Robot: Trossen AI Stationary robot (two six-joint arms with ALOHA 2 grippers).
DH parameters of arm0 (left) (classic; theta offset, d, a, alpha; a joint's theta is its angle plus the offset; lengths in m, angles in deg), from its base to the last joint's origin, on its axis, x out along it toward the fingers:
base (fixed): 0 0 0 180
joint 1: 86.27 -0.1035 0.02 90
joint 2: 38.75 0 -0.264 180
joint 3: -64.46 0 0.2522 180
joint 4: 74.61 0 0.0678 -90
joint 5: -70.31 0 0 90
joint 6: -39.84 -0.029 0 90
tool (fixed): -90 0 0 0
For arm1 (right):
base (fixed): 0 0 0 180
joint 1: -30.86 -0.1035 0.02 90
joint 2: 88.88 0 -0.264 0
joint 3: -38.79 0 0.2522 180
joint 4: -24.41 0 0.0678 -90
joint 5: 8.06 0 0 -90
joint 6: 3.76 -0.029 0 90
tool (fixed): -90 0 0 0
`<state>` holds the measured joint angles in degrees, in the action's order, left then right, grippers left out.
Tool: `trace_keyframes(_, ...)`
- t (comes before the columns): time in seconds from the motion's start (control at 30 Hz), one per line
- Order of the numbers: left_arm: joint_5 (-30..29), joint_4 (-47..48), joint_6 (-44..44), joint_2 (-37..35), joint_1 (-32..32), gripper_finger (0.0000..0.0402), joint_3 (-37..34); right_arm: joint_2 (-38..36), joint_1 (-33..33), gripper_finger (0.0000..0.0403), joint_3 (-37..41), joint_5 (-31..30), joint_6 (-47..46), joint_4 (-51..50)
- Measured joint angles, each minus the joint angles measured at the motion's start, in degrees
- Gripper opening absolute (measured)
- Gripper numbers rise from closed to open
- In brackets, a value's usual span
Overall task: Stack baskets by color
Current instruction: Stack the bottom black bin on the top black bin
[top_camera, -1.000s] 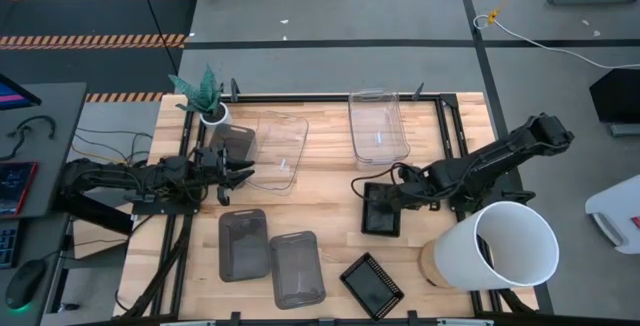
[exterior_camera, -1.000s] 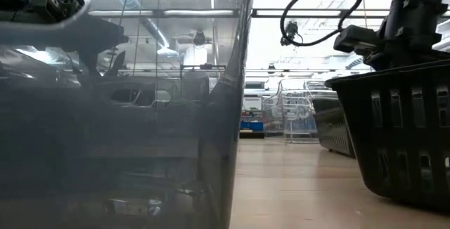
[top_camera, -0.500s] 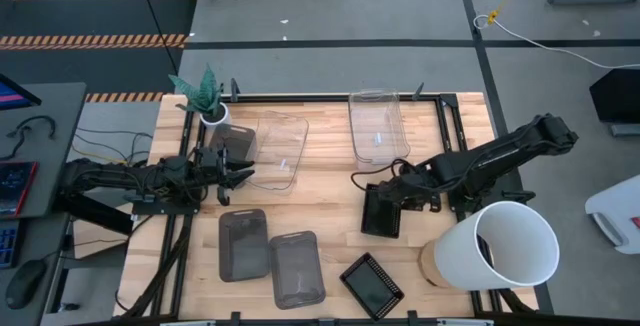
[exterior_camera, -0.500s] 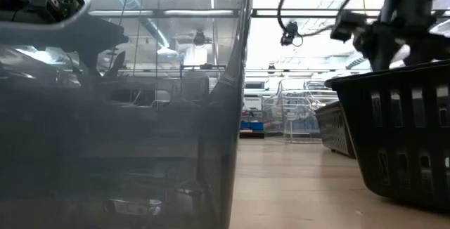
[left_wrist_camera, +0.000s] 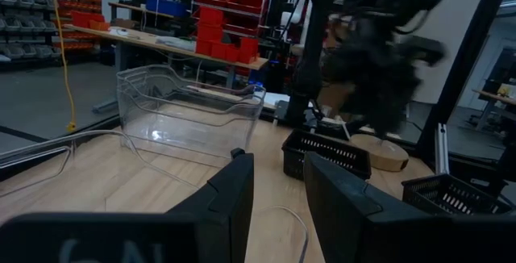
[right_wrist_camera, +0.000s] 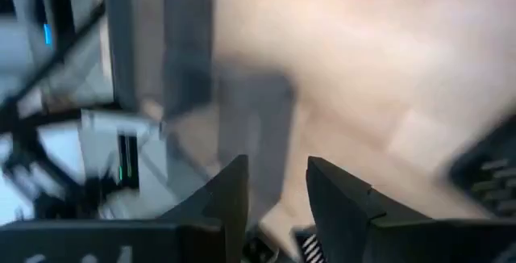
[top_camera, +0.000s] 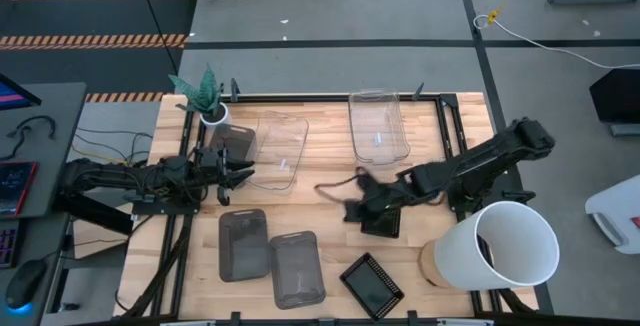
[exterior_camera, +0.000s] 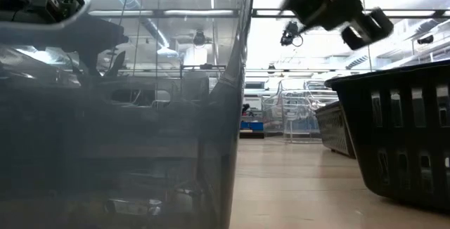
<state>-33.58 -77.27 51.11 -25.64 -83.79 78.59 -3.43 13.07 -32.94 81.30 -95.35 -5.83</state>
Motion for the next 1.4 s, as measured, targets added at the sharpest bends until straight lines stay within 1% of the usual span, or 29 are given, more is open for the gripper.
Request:
trace_keyframes(0.07, 0.0, 0.0, 0.0, 0.0, 0.0, 0.0119, 0.0, 4.8, -0.9, 0.0127, -4.9, 3.5, 2.0, -1.1)
trace_keyframes(0.13, 0.0, 0.0, 0.0, 0.0, 0.0, 0.0119, 0.0, 9.5, -1.7, 0.0122, -10.9, 6.4, 3.2, -5.1)
trace_keyframes(0.23, 0.0, 0.0, 0.0, 0.0, 0.0, 0.0119, 0.0, 16.1, -2.8, 0.0113, -21.4, 9.5, 4.7, -15.8)
trace_keyframes(0.33, 0.0, 0.0, 0.0, 0.0, 0.0, 0.0119, 0.0, 21.7, -3.8, 0.0104, -31.8, 10.3, 6.9, -28.3)
trace_keyframes(0.4, 0.0, 0.0, 0.0, 0.0, 0.0, 0.0119, 0.0, 25.4, -4.4, 0.0098, -37.9, 10.4, 9.6, -34.8)
trace_keyframes(0.5, 0.0, 0.0, 0.0, 0.0, 0.0, 0.0119, 0.0, 30.2, -5.2, 0.0089, -45.7, 10.6, 17.0, -41.3)
trace_keyframes(0.57, 0.0, 0.0, 0.0, 0.0, 0.0, 0.0119, 0.0, 33.2, -5.9, 0.0084, -49.6, 10.7, 25.5, -43.7)
trace_keyframes(0.67, 0.0, 0.0, 0.0, 0.0, 0.0, 0.0119, 0.0, 37.1, -7.0, 0.0077, -53.2, 12.4, 39.6, -44.3)
trace_keyframes(0.77, 0.0, 0.0, 0.0, 0.0, 0.0, 0.0119, 0.0, 40.0, -7.6, 0.0075, -55.3, 16.3, 51.9, -44.5)
trace_keyframes(0.83, 0.0, 0.0, 0.0, 0.0, 0.0, 0.0119, 0.0, 41.7, -7.7, 0.0075, -56.4, 19.2, 56.6, -45.3)
trace_keyframes(0.93, 0.0, 0.0, 0.0, 0.0, 0.0, 0.0119, 0.0, 44.0, -7.6, 0.0075, -58.2, 19.8, 60.3, -50.0)
trace_keyframes(1.07, 0.0, 0.0, 0.0, 0.0, 0.0, 0.0119, 0.0, 46.5, -7.9, 0.0075, -60.6, 17.8, 67.6, -55.7)
trace_keyframes(1.2, 0.0, 0.0, 0.0, 0.0, 0.0, 0.0119, 0.0, 47.7, -8.8, 0.0075, -61.3, 15.6, 73.7, -56.7)
trace_keyframes(1.27, 0.0, 0.0, 0.0, 0.0, 0.0, 0.0119, 0.0, 47.7, -9.1, 0.0075, -61.3, 13.7, 75.3, -58.6)
trace_keyframes(1.3, 0.0, 0.0, 0.0, 0.0, 0.0, 0.0119, 0.0, 47.7, -9.2, 0.0075, -61.3, 11.7, 75.7, -59.2)
trace_keyframes(1.4, 0.0, 0.0, 0.0, 0.0, 0.0, 0.0119, 0.0, 47.4, -9.3, 0.0075, -61.3, 8.0, 75.8, -60.7)
